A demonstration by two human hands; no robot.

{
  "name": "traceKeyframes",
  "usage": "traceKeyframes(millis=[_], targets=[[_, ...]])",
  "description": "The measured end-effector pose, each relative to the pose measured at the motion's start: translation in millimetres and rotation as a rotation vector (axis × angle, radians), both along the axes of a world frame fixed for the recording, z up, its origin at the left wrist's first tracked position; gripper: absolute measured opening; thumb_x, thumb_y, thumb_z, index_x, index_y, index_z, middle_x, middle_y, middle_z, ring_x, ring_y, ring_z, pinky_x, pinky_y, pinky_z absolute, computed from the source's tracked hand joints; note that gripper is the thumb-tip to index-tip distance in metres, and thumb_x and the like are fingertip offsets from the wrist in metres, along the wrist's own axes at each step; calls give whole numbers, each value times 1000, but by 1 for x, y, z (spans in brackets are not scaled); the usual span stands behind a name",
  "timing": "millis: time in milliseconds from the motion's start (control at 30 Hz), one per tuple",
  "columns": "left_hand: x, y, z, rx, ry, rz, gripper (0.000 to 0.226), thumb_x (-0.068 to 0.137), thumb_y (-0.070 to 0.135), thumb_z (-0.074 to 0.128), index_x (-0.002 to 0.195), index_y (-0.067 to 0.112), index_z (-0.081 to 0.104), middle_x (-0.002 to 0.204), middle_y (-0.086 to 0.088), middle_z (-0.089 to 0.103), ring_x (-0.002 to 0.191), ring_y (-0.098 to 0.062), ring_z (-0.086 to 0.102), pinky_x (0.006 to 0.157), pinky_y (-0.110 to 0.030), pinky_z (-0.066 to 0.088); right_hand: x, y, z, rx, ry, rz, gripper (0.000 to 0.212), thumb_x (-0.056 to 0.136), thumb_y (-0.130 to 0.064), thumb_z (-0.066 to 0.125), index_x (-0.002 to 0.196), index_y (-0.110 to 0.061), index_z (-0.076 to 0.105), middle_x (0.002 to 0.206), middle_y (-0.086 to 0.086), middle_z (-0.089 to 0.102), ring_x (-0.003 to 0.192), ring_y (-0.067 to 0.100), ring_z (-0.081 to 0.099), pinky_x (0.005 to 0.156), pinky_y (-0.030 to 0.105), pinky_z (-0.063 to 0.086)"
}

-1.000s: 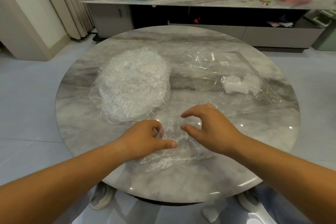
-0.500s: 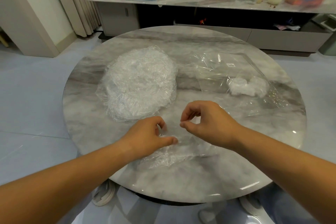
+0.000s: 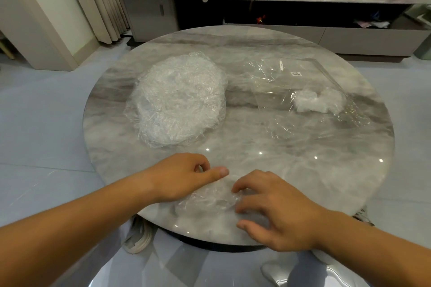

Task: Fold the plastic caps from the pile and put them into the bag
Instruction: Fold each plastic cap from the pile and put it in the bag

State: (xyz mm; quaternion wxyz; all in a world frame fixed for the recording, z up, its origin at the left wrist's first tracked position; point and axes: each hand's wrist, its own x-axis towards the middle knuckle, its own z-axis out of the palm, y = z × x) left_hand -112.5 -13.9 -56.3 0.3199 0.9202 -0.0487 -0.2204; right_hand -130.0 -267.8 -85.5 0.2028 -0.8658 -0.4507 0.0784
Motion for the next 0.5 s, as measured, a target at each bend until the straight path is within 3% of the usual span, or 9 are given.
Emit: traceKeyframes(millis=[67,267,400,500], targets=[[-3,-7,-2,71,-34,3,55,77,84,50,88,31,63,69,12,59,63,-3,54,63,-23,40,-3,-4,-2,-17,-28,17,25,93,-47,59,102,-27,71,125,-8,57,114,14,53,91,39,46],[-6,-10,-8,218,-102,-64,35,84,59,68,97,28,61,86,11,60,78,-6,57,68,-23,45,-5,-11,-4,77,17,-76,44,94,-40,60,132,-19,58,119,-4,59,109,15,56,92,34,48],[-5,-8,-6,164,-35,-10,39,78,66,72,90,29,62,77,11,61,69,-5,57,62,-21,41,-8,-13,-6,6,-32,-35,25,93,-41,58,108,-25,70,124,-5,55,111,16,54,90,37,48],[1,-3,-2,178,43,84,57,69,75,71,85,21,65,69,11,62,65,-7,59,62,-23,45,-8,-12,-4,17,-30,-68,26,93,-43,57,107,-26,69,126,-6,52,110,14,54,90,36,49]])
